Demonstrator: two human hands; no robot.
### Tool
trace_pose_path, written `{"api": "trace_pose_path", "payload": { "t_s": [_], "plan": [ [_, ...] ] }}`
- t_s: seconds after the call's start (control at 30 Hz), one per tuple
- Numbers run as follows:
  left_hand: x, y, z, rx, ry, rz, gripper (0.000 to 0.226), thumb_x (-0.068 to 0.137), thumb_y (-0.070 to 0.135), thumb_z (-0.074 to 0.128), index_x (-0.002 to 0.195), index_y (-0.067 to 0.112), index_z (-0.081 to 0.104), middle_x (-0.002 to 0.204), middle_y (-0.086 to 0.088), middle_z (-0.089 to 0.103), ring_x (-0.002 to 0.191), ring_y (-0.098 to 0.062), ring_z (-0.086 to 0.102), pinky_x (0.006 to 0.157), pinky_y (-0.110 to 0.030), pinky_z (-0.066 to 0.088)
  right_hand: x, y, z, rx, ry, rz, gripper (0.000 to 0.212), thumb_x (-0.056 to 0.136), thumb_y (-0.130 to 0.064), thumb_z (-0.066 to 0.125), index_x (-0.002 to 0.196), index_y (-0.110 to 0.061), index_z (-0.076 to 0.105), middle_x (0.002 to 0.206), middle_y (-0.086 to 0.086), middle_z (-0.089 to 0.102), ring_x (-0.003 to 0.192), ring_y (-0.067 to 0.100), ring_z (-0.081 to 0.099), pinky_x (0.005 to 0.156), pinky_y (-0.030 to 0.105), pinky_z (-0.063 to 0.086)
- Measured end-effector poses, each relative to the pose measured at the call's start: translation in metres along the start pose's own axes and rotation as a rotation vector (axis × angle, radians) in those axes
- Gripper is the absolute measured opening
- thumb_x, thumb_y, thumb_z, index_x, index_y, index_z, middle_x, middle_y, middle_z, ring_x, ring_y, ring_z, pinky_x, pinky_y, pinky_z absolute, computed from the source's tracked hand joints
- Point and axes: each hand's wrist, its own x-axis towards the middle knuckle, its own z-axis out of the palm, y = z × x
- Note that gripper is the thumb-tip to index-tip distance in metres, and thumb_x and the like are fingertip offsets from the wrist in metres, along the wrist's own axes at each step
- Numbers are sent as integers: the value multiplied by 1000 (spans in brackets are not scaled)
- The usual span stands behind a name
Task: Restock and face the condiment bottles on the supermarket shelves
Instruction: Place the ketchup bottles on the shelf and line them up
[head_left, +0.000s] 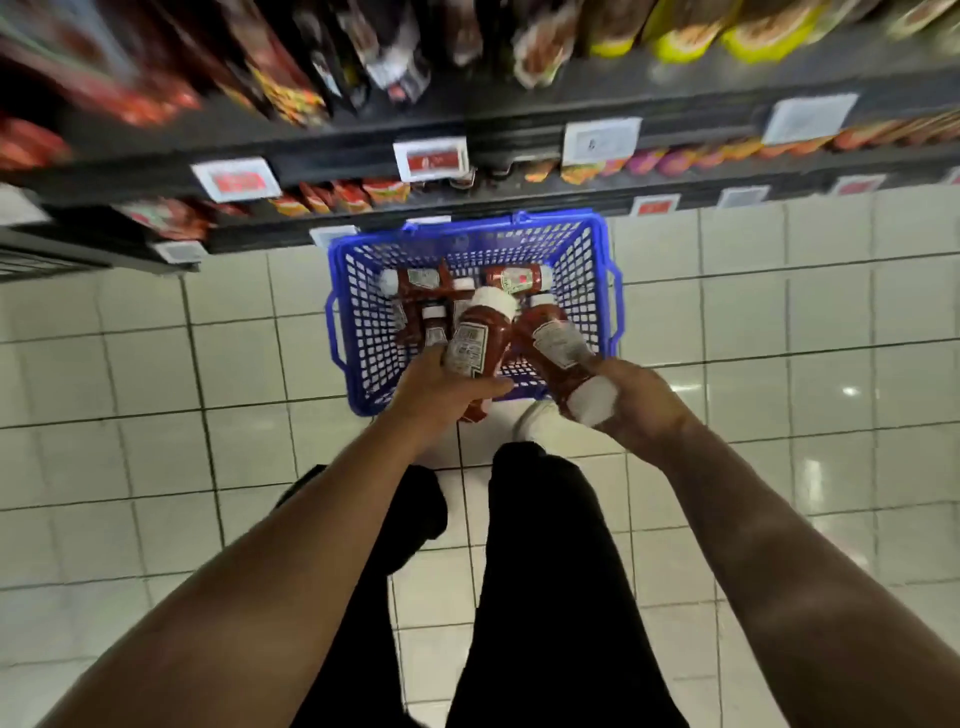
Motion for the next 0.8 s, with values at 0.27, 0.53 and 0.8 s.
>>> {"api": "trace_pose_path", "payload": {
  "t_s": [0.27, 0.53, 0.8],
  "plan": [
    [-199, 200, -86, 22, -306, 450, 51, 67, -2, 89, 110, 13, 68, 90, -2, 76, 79, -16, 71, 67, -28, 57, -243, -118, 59, 193, -274, -147, 36, 67, -7, 54, 94, 6, 72, 81, 27, 68, 62, 34, 69, 54, 37, 58],
    [-348, 343, -151, 141, -135, 873, 65, 52, 33, 92, 113, 42, 71, 101, 7, 73, 90, -5, 67, 80, -23, 52, -397, -253, 112, -133, -452, -458, 54, 46, -30, 94, 90, -3, 77, 78, 20, 69, 56, 29, 66, 48, 35, 55],
    [-424, 400, -188, 127, 41, 1136, 65, 55, 32, 93, 116, 31, 71, 107, -2, 75, 90, -7, 66, 79, -23, 53, -482, -352, 169, -531, -419, -867, 79, 47, -23, 93, 118, -18, 59, 90, 12, 75, 69, 26, 70, 56, 32, 56]
  ]
}}
